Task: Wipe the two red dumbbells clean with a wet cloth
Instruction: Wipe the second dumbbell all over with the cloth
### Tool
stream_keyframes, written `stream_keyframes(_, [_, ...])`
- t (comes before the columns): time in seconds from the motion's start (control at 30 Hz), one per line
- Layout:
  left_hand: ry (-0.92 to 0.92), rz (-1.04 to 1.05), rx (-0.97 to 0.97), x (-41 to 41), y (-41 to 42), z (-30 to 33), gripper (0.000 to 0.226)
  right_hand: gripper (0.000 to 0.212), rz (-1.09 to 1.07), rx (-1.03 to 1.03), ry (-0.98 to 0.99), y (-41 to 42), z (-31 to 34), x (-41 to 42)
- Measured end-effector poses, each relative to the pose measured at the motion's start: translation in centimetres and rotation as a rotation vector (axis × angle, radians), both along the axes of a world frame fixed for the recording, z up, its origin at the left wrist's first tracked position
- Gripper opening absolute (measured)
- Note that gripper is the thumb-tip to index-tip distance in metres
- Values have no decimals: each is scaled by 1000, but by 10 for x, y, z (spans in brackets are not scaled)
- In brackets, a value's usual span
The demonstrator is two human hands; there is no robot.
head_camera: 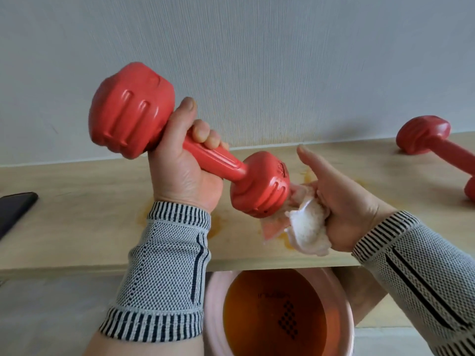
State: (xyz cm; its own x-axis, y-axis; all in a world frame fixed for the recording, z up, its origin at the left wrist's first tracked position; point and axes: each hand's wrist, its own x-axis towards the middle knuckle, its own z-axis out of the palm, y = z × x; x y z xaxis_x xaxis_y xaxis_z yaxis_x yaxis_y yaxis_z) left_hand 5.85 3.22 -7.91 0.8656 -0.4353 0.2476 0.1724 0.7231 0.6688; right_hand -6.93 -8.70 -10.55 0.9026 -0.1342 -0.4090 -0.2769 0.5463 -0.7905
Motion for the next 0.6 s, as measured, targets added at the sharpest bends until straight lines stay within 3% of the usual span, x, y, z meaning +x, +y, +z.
stream_keyframes(0.1, [3, -28, -7, -2, -2, 0, 23, 67, 38, -50, -48, 4, -1, -1])
stream_keyframes(0.2, [58, 72, 21, -8, -7, 3, 23, 55, 1, -65, -93, 5, -4, 2])
stream_keyframes(0.3, [97, 231, 167, -11, -12, 6, 22, 68, -52, -18, -75, 4, -9, 6])
stream_keyframes(0.4, [152, 231, 320, -15, -16, 8, 30, 72, -121, 13, -70, 7, -17, 9])
stream_keyframes(0.6, [358, 235, 163, -15, -23, 8, 23, 69, -350, -139, -174, 8, -30, 15])
